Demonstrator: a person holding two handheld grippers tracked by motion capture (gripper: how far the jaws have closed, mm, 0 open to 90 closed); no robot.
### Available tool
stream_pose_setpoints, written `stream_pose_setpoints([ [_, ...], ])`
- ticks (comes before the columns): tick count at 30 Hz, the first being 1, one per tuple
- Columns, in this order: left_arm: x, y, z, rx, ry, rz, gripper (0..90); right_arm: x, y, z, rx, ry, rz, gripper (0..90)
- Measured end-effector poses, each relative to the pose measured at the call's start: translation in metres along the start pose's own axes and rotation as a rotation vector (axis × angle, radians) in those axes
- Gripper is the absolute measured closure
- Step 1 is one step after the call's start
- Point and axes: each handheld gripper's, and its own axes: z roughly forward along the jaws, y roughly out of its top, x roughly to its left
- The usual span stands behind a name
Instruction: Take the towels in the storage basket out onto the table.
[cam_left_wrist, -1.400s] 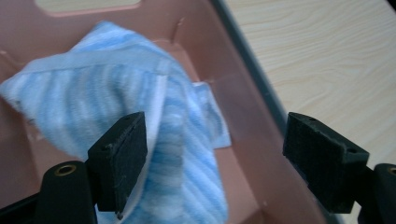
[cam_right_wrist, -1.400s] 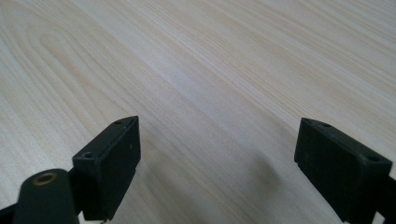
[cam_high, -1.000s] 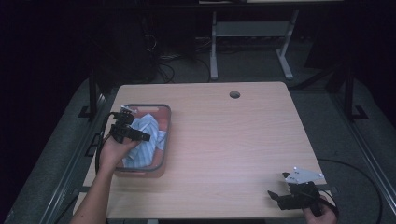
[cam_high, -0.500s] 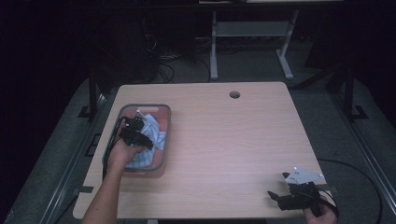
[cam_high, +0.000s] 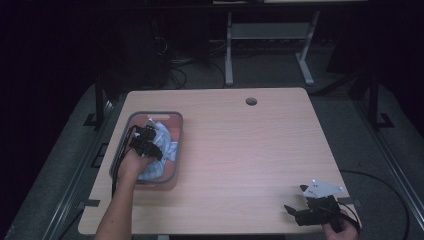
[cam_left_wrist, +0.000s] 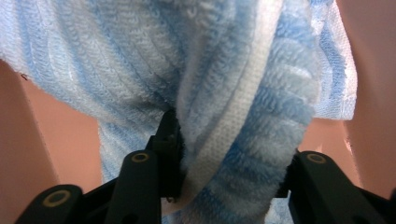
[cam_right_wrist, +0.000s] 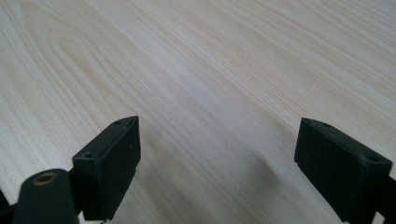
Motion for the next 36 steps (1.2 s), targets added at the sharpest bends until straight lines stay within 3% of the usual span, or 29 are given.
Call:
stream_pose_setpoints([
  [6, 0.002, -0.005, -0.003, -0.047, -0.007, -0.013, 66.5, 0.001, 0.0, 0.001, 0.008, 0.003, -0.002, 13.8],
  [13, 0.01, -0.009, -0.012, -0.083, -0.071, -0.048, 69.2, -0.001, 0.0, 0.0, 0.002, -0.008, 0.004, 13.8],
  [16, 0.011, -0.012, -0.017, -0.097, -0.087, -0.044, 69.4, -0.003, -0.001, -0.001, 0.003, -0.012, 0.01, 13.8],
  [18, 0.011, -0.014, -0.024, -0.115, -0.093, -0.036, 69.4, -0.003, -0.001, -0.001, 0.001, -0.014, 0.004, 13.9],
  [20, 0.013, -0.019, -0.037, -0.163, -0.122, -0.046, 69.4, -0.002, -0.001, -0.002, -0.004, -0.015, 0.007, 13.8],
  [27, 0.014, -0.027, -0.069, -0.256, -0.145, -0.041, 69.3, -0.003, -0.001, -0.005, -0.011, -0.03, 0.01, 13.9],
  [30, 0.013, -0.027, -0.075, -0.267, -0.147, -0.032, 69.2, -0.005, -0.002, -0.005, -0.012, -0.029, 0.013, 13.8],
  [36, 0.012, -0.027, -0.091, -0.337, -0.208, -0.031, 69.1, -0.007, -0.003, -0.006, -0.007, -0.035, 0.017, 13.8],
])
